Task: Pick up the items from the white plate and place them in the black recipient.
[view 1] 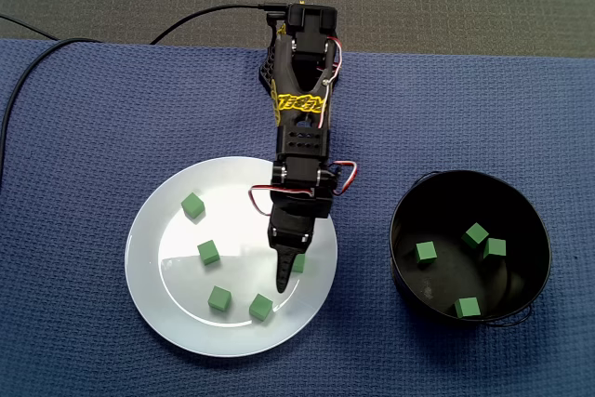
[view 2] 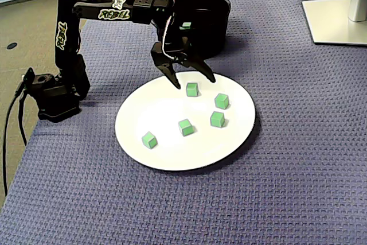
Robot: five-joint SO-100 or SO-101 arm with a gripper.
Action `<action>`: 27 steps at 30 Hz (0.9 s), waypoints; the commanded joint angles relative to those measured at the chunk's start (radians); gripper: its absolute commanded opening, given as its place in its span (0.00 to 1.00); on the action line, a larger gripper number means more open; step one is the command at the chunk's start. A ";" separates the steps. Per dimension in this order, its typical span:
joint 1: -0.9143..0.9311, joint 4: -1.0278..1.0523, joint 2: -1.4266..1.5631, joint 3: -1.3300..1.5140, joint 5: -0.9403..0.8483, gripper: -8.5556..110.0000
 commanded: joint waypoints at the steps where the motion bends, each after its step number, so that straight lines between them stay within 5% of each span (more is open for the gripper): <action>1: -0.025 -0.028 -0.002 0.005 0.020 0.37; 6: -0.032 -0.048 -0.017 0.008 0.017 0.33; 14: -0.025 -0.121 -0.008 0.054 0.014 0.07; 21: -0.023 -0.153 0.035 0.083 0.000 0.07; 27: 0.051 0.094 0.348 -0.117 -0.069 0.07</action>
